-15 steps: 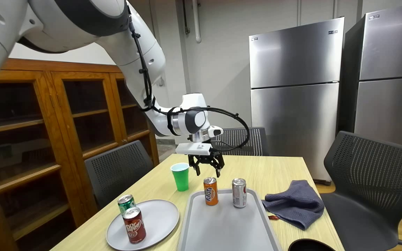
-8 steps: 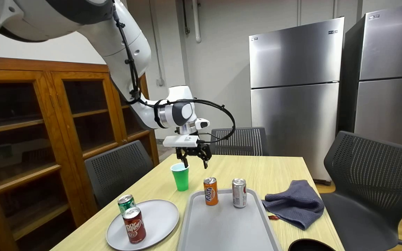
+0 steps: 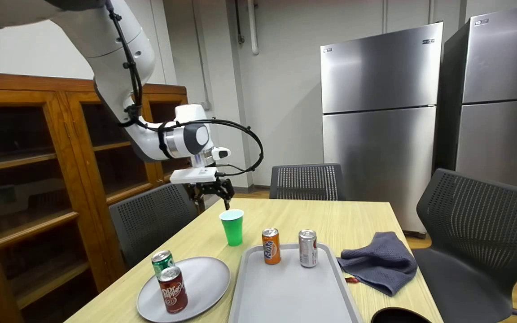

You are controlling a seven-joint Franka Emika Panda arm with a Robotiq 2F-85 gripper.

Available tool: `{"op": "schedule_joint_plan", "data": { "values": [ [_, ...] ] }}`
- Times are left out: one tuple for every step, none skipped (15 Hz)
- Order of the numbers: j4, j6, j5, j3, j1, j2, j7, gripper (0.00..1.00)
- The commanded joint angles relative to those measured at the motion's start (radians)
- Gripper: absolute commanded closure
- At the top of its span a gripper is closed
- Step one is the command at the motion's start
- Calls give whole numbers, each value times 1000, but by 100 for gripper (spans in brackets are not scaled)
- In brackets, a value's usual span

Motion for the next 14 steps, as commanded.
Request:
{"op": "schedule_joint_plan", "data": {
  "values": [
    [-77,-2,-39,45,47,-68,28,0],
    [-84,-6,-38,62,61,-74,24,0],
    [-94,-5,-38,77,73,-79,22,0],
    [-100,-8,-37,91,86,-83,21,0],
    [-108,-7,-35,104,95,-86,17,0],
    [-112,-10,-36,116,105,-88,17,0],
    [-117,-14,-36,126,115,-90,18,0],
    [-123,-15,-37,134,123,-90,18,0],
    [-129,-19,-41,139,131,-91,20,0],
    [-136,-22,-44,143,137,-89,22,0],
    [-142,-25,-47,146,142,-87,26,0],
    [-151,-25,-46,148,145,-86,27,0],
    [-160,-20,-55,144,151,-85,36,0],
    [-170,-15,-62,141,154,-85,44,0]
  ]
}}
